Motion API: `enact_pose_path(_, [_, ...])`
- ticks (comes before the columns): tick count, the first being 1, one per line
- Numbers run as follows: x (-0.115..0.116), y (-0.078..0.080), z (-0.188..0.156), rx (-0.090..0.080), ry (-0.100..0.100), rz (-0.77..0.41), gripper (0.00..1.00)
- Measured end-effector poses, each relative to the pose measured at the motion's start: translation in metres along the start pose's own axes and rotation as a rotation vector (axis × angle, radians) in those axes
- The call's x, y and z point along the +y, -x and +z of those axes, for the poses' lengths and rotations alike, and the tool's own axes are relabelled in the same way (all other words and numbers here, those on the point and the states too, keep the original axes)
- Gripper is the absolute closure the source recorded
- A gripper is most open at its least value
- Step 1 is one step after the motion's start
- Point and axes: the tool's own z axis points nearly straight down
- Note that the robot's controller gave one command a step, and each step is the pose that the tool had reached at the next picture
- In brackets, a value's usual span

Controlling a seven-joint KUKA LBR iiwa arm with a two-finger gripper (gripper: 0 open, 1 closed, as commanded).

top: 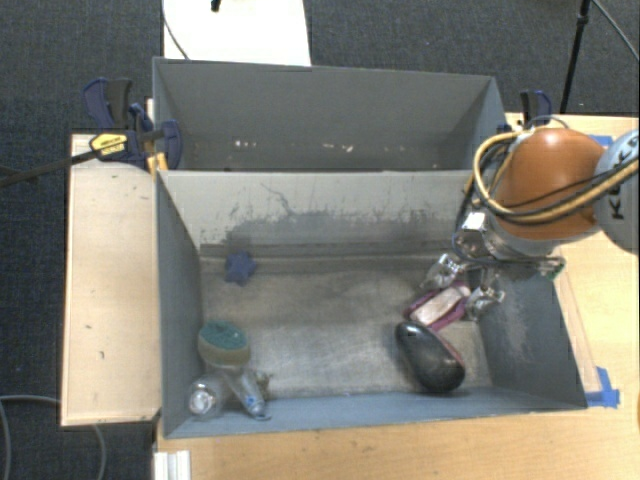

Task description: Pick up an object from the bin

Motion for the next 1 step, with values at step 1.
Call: enact_pose_path(1, [-0.0062, -0.0062, -0.1942, 0.003, -0.002, -0.213, 1.0])
